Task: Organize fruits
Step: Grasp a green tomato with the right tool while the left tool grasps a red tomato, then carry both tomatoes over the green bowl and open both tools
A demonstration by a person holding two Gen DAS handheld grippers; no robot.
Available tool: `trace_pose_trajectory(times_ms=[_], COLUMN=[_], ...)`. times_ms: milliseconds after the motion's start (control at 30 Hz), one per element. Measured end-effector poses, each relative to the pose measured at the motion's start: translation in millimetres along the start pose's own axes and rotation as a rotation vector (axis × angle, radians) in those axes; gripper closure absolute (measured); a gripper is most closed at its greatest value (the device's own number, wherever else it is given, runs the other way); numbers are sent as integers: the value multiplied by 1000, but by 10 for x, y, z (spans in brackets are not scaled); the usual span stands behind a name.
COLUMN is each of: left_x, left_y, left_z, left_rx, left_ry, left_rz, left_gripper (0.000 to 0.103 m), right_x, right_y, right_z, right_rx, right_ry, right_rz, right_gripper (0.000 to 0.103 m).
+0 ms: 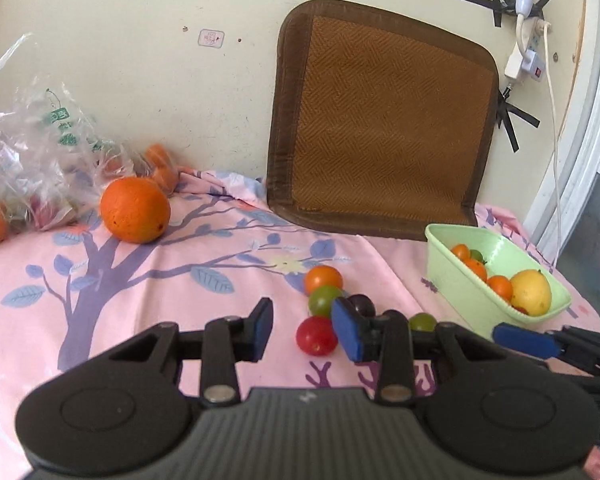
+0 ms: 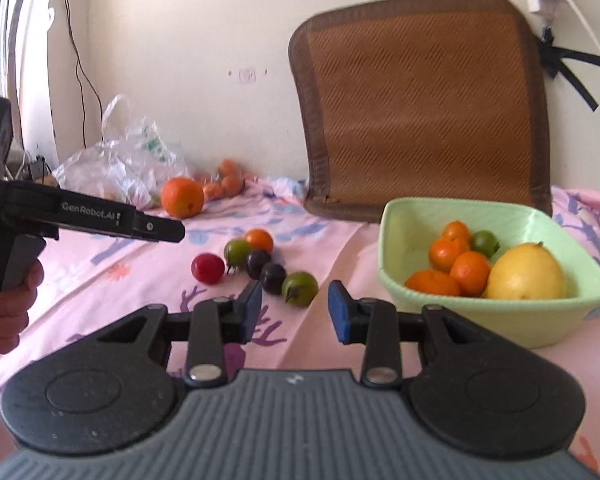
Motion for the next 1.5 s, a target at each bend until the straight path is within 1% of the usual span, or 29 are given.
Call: trace_pose_trajectory(times_ms=[67, 100, 200, 233, 267, 333, 400, 467, 567, 600, 633, 700, 767, 833, 933, 1033, 1200, 1333, 1400, 1500], left_x=[-87, -146, -324, -372, -395, -416, -437, -444, -451, -445, -430, -364, -255, -130, 24, 58, 19, -62, -112, -100], left_y=[-70, -100, -100, -85, -70, -79, -122, -144, -140, -140, -144, -167, -237, -336, -524, -789, -1248, -1516, -1573, -1619], left_z=[11, 21, 47, 64, 72, 87, 113, 121, 108, 109, 118, 164, 251, 365, 538, 666, 765, 833, 873, 921], left_rx=[-39, -56, -67, -63, -56, -59, -89, -98, -91, -91, -89, -81, -96, -117, -138, -186, -281, -329, -343, -368], left_ry=[11, 20, 60, 65, 67, 70, 77, 78, 77, 77, 77, 79, 70, 61, 58, 73, 86, 106, 121, 112], left_rz=[1, -10, -47, -42, -27, -22, -40, -53, -54, -56, -55, -17, 12, 32, 101, 157, 224, 227, 209, 175], left_gripper=[60, 60, 60, 58, 58, 62, 72, 73, 74, 74, 74, 74, 74, 74, 74, 74, 74, 74, 73, 72], right_x=[-167, -221, -340, -372, -407, -474, -517, -544, -580, -579, -573, -501, -346, -131, 175, 451, 724, 781, 777, 784], right_y=[61, 81, 178, 201, 211, 230, 251, 246, 227, 219, 211, 182, 182, 175, 130, 22, -169, -278, -319, -323], right_z=[-35, -62, -127, -145, -156, -168, -181, -192, -206, -207, -205, -177, -107, 10, 245, 474, 701, 803, 838, 860], right_rx=[21, 26, 76, 96, 112, 149, 175, 184, 174, 171, 163, 142, 126, 101, 55, 5, -17, -41, -61, -73], right_ry=[55, 73, 93, 97, 104, 118, 131, 140, 149, 149, 146, 134, 111, 81, 65, 55, 54, 67, 68, 65], right_rz=[17, 21, 68, 78, 89, 111, 134, 141, 133, 134, 144, 127, 116, 87, 63, 91, 190, 220, 222, 213], right_gripper=[63, 63, 63, 63, 63, 64, 64, 65, 66, 72, 75, 76, 76, 76, 76, 75, 75, 74, 73, 72])
Point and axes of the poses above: each gripper's, at about its wrist camera, not at the fingertips, and x roughly against the way its jaws point, y to its left, z to its underside, the point moved 3 cm from there along -x, roughly the way its jaws point, and after that the axes turned 13 degrees about y, right-handed, at the moved point
